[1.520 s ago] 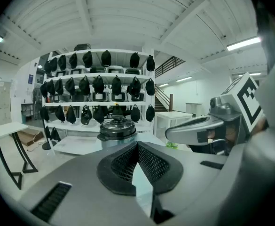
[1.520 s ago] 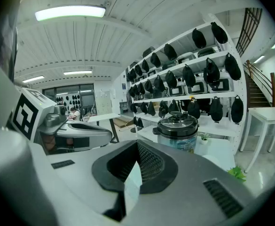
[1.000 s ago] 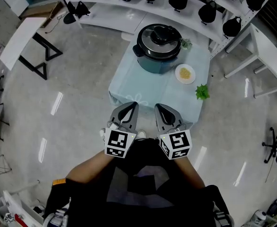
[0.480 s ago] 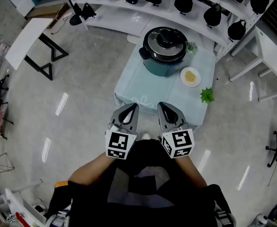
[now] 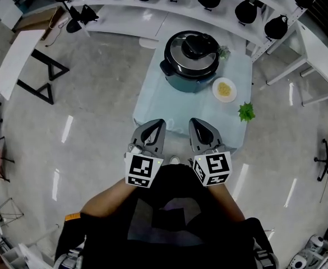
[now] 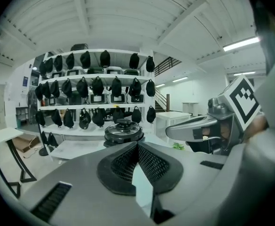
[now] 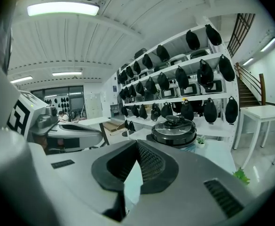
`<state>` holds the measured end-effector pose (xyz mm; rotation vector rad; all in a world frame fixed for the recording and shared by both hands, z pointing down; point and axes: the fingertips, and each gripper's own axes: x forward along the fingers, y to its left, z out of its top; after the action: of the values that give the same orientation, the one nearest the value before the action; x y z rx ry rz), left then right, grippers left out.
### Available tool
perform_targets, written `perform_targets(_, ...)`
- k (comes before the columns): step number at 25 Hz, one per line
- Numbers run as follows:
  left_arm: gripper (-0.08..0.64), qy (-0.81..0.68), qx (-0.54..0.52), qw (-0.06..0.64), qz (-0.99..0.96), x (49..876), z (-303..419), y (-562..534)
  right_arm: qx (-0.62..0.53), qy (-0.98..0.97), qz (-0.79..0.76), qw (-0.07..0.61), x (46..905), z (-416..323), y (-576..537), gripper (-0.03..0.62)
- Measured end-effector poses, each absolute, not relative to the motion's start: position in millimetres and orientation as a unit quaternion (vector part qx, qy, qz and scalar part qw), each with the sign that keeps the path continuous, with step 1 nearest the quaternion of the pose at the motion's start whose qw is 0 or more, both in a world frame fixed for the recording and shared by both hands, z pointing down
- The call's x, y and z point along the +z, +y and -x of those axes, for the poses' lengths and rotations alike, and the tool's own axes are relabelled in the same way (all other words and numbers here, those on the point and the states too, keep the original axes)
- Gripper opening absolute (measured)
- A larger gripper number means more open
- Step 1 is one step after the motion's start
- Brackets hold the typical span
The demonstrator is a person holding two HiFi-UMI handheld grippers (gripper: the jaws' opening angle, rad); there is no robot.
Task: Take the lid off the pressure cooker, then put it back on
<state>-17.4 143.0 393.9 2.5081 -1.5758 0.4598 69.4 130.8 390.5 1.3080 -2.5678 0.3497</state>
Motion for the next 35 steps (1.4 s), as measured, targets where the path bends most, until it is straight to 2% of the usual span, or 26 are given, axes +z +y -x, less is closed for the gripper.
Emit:
perform_targets(17, 0.008, -0.442, 0.144, 0.077, -0.882, 389.9, 62.9, 22.9, 0.135, -0.825, -0.533, 0.129, 386.2, -24.5, 28.6, 0.018)
perform_targets(35, 0.008, -0.372, 0.117, 0.063, -0.919, 359.8, 92.5, -35.2, 0.111, -0.775, -0.607, 0.136, 352.7, -12.9, -17.9, 0.021)
